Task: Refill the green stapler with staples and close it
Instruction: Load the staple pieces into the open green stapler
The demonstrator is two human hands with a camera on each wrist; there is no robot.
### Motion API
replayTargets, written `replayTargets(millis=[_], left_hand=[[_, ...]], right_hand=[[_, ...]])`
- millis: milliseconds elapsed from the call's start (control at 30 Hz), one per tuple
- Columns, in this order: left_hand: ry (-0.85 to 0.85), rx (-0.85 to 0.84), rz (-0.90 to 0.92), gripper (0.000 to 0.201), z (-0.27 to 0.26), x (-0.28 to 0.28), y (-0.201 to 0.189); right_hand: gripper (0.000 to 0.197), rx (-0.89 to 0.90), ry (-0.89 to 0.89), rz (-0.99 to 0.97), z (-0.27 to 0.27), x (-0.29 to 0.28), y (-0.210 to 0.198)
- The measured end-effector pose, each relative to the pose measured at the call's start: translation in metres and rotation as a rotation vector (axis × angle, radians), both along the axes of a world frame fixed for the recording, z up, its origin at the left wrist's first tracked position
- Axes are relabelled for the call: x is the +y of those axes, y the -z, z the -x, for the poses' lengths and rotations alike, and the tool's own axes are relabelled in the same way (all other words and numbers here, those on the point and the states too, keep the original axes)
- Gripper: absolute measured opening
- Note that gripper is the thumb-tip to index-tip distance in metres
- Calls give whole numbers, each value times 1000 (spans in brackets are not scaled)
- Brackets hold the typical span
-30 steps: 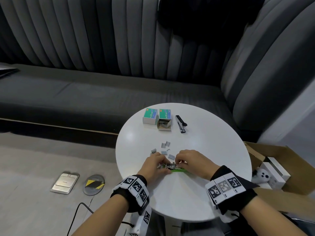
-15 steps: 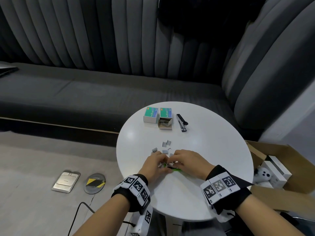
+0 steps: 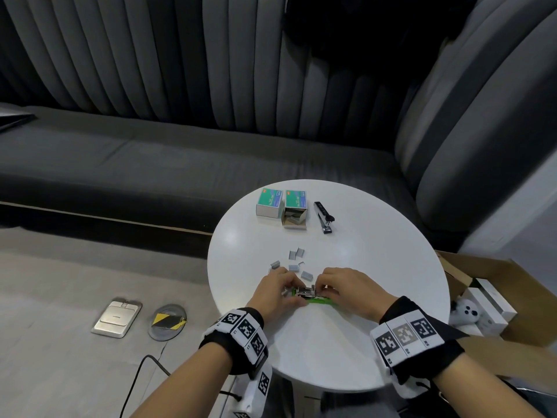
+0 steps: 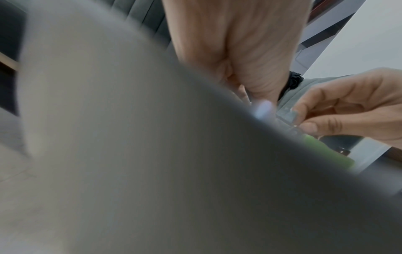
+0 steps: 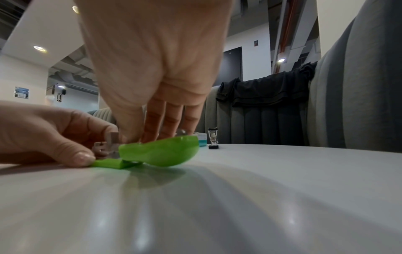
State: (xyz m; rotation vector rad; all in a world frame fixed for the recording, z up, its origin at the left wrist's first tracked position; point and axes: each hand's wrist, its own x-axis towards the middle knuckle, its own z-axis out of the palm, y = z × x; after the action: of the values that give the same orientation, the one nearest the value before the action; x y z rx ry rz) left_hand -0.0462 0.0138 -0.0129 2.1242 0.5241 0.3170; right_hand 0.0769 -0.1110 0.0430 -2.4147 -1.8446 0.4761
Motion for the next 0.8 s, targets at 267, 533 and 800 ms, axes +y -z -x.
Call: replayTargets(millis=[267,533,800], left_hand=[[-11,-7,19,21,1,-1,-1],[-29,-13,43,21,1,-3,-1],[-45,-8,42,21,1,-4,-1]], right_hand=[[30,55,13,-31,7,3,1],[23,68,-12,-53,5,5,3],[19,274,337,-224,-8,11,1]])
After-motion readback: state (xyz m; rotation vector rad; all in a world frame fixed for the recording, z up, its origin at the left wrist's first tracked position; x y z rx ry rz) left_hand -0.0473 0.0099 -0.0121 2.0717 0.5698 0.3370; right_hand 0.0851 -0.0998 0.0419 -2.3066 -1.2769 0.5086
